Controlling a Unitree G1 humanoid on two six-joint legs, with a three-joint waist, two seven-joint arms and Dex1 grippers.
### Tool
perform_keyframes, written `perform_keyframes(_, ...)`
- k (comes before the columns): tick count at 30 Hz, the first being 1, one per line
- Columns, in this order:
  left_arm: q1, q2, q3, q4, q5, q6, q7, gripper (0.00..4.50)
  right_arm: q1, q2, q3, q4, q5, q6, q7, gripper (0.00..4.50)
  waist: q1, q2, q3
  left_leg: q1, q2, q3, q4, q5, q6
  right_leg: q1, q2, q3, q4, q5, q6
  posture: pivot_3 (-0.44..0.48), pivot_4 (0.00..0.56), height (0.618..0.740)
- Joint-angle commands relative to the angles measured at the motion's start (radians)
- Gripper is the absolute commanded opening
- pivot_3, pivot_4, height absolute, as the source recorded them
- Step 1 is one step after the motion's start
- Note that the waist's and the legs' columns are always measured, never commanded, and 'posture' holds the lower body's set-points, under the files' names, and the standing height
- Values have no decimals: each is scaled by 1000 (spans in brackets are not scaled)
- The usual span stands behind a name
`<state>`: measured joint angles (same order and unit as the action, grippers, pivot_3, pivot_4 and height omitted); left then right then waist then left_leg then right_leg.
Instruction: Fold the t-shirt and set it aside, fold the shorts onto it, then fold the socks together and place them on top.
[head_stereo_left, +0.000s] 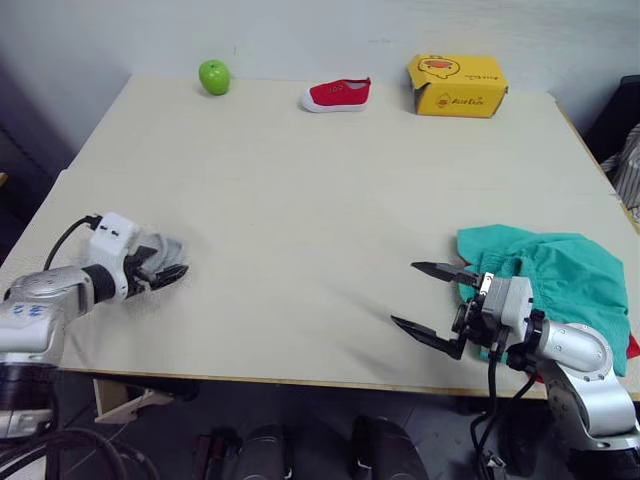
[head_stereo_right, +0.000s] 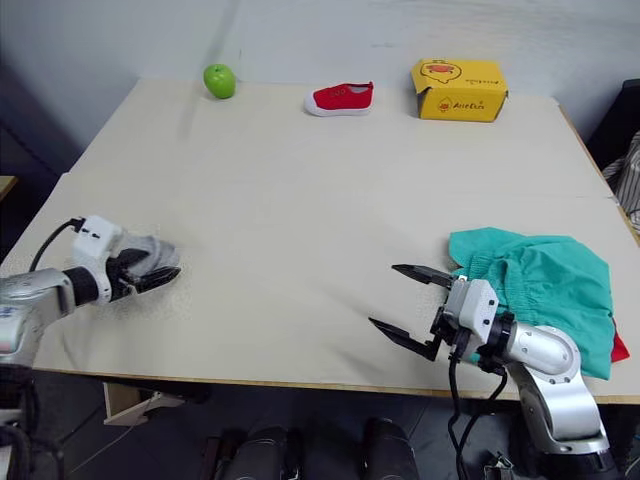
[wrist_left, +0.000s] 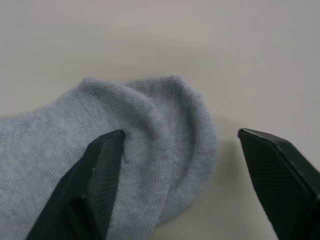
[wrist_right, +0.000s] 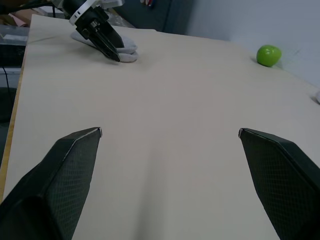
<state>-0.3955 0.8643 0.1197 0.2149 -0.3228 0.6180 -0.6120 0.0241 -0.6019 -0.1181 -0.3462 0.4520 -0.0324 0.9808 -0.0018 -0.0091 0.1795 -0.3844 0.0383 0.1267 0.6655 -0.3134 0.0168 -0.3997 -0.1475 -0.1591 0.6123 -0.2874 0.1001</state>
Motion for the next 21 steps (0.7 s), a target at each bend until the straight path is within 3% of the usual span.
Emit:
perform_keyframes(1,-34,-23,-30,34,54,-16,10,2616,32,-9,-24,-56,7,6,-24,4500,1,0,0,0,2,0,0,0,0,0,0,0,0,0,0,0,150,740)
perform_keyframes(9,-24,-105,-68,-103,49,42,-32,39,92,-29,-48,-84,4,29,-49,4500,10,0,0,3,4,0,2,1,1,1,-3,2,7,0,0,0,150,740)
perform_keyframes(14,17,-144,-138,-406,-32,151,-92,13,139,-61,-80,-89,6,34,-45,4500,21,0,0,3,4,0,2,1,1,1,-2,2,6,0,0,0,150,740)
perform_keyframes(21,-16,-263,-345,-573,-39,172,-132,13,200,-87,-105,-119,13,56,-49,4500,27,0,0,3,4,0,3,1,1,1,-2,3,6,0,0,0,150,740)
